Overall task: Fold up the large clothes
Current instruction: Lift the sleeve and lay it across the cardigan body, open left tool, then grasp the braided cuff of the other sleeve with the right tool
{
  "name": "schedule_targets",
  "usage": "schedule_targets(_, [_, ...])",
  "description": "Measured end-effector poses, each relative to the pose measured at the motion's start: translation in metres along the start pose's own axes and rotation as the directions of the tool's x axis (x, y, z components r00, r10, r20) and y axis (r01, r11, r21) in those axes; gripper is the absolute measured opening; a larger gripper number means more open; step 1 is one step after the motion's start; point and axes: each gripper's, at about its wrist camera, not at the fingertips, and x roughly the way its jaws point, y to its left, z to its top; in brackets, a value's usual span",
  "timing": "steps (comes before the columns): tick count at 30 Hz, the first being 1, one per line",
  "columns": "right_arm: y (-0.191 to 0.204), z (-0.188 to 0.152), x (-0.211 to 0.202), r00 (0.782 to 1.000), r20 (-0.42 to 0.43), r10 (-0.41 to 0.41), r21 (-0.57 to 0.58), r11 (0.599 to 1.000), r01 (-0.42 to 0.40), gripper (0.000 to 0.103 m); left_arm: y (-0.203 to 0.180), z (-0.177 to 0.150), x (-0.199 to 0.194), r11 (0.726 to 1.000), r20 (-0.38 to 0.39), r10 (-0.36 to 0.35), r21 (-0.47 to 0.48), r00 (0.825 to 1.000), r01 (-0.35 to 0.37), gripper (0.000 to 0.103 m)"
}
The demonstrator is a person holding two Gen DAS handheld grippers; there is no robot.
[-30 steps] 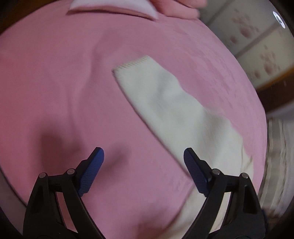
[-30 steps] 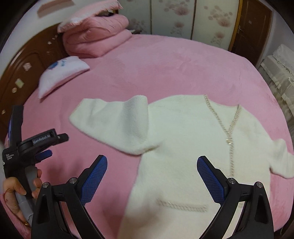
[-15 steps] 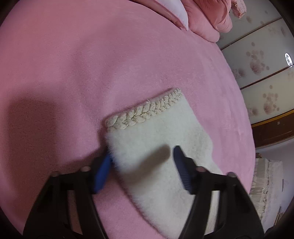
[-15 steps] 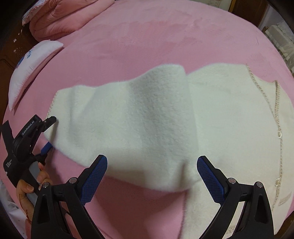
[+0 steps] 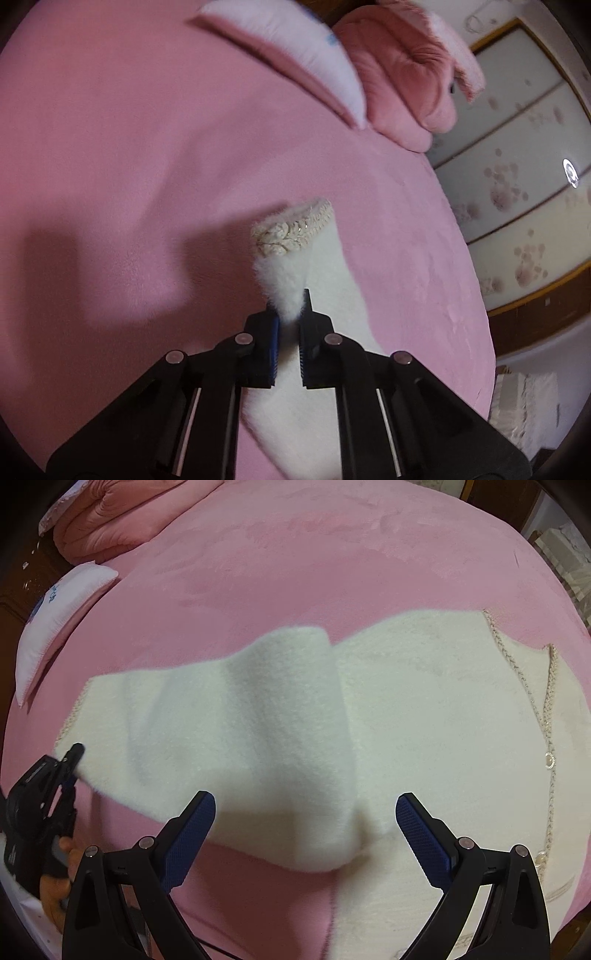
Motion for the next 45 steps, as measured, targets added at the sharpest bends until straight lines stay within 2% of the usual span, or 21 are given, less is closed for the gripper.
schedule_targets(3, [-0.002,0.006,-0.001,1.000,0.015,0.011,0.010,1.000,-0.012,0.100,-0.035,-0.004,-0.033,0.997,0.048,-0.026,0.079,0.999,0.022,0.005])
schedule_targets(6, [-0.009,0.006,-0.007,0.999,0.037,0.017,0.023,1.000,-0.018,0.100,-0.078,-0.008,-0.074,0.985,0.087,-0.095,0.150,0.992,0.081,0.005])
schedule_targets(10, [-0.028,0.003,-0.013,0.996,0.076,0.044,0.010,0.999,-0.045,0.100,-0.147,-0.026,-0.138,0.949,0.101,-0.196,0.270,0.975,0.163,0.005])
schedule_targets(14, [-0.066,-0.006,-0.028,0.991,0.123,0.058,0.010,0.998,-0.060,0.100,-0.226,-0.065,-0.185,0.879,0.114,-0.307,0.414,0.945,0.235,0.005])
schedule_targets(17, [-0.100,-0.020,-0.036,0.984,0.168,0.055,0.031,0.998,-0.061,0.100,-0.279,-0.112,-0.224,0.832,0.137,-0.325,0.513,0.936,0.213,0.005])
schedule_targets(19, [-0.127,-0.024,-0.041,0.982,0.187,0.034,0.059,0.997,-0.046,0.100,-0.316,-0.156,-0.236,0.779,0.133,-0.332,0.596,0.934,0.193,0.005])
schedule_targets(21, [-0.152,-0.029,-0.044,0.979,0.202,0.015,0.094,0.995,-0.035,0.100,-0.347,-0.203,-0.239,0.722,0.095,-0.341,0.664,0.935,0.196,0.005])
schedule_targets(23, [-0.177,-0.032,-0.046,0.975,0.222,-0.004,0.147,0.989,-0.029,0.100,-0.368,-0.244,-0.244,0.684,0.057,-0.360,0.695,0.931,0.222,0.005])
schedule_targets(25, [-0.201,-0.036,-0.045,0.970,0.241,-0.008,0.191,0.981,-0.039,0.100,-0.392,-0.293,-0.240,0.632,-0.010,-0.368,0.731,0.930,0.258,0.005])
schedule_targets(29, [-0.239,-0.049,-0.030,0.966,0.260,-0.011,0.269,0.961,-0.061,0.100,-0.416,-0.386,-0.217,0.529,-0.075,-0.310,0.815,0.948,0.237,0.005])
schedule_targets(31, [-0.247,-0.053,-0.007,0.967,0.254,0.006,0.304,0.949,-0.086,0.100,-0.421,-0.429,-0.194,0.500,-0.152,-0.261,0.823,0.953,0.268,0.005])
schedule_targets(34, [-0.257,-0.065,0.025,0.976,0.218,0.029,0.346,0.932,-0.105,0.100,-0.418,-0.480,-0.160,0.458,-0.280,-0.132,0.833,0.951,0.309,0.005])
schedule_targets(35, [-0.260,-0.066,0.037,0.979,0.201,0.036,0.356,0.928,-0.107,0.100,-0.419,-0.493,-0.151,0.440,-0.318,-0.102,0.836,0.943,0.329,0.010])
schedule_targets(37, [-0.260,-0.066,0.054,0.982,0.180,0.055,0.365,0.924,-0.118,0.099,-0.420,-0.522,-0.137,0.394,-0.382,-0.016,0.847,0.924,0.357,0.029])
schedule_targets(38, [-0.257,-0.066,0.065,0.983,0.169,0.079,0.371,0.918,-0.138,0.099,-0.422,-0.537,-0.130,0.374,-0.412,0.053,0.853,0.910,0.364,0.056])
schedule_targets(39, [-0.266,-0.062,0.069,0.981,0.164,0.099,0.378,0.913,-0.155,0.099,-0.421,-0.547,-0.127,0.369,-0.439,0.094,0.849,0.893,0.378,0.075])
schedule_targets(41, [-0.266,-0.053,0.084,0.975,0.155,0.162,0.399,0.892,-0.211,0.098,-0.420,-0.561,-0.123,0.383,-0.500,0.137,0.823,0.855,0.420,0.077])
schedule_targets(43, [-0.275,-0.046,0.095,0.959,0.167,0.227,0.413,0.867,-0.277,0.091,-0.421,-0.560,-0.124,0.409,-0.517,0.146,0.808,0.843,0.424,0.077])
schedule_targets(45, [-0.277,-0.037,0.111,0.931,0.184,0.316,0.430,0.826,-0.365,0.083,-0.419,-0.556,-0.130,0.446,-0.541,0.149,0.784,0.828,0.432,0.077])
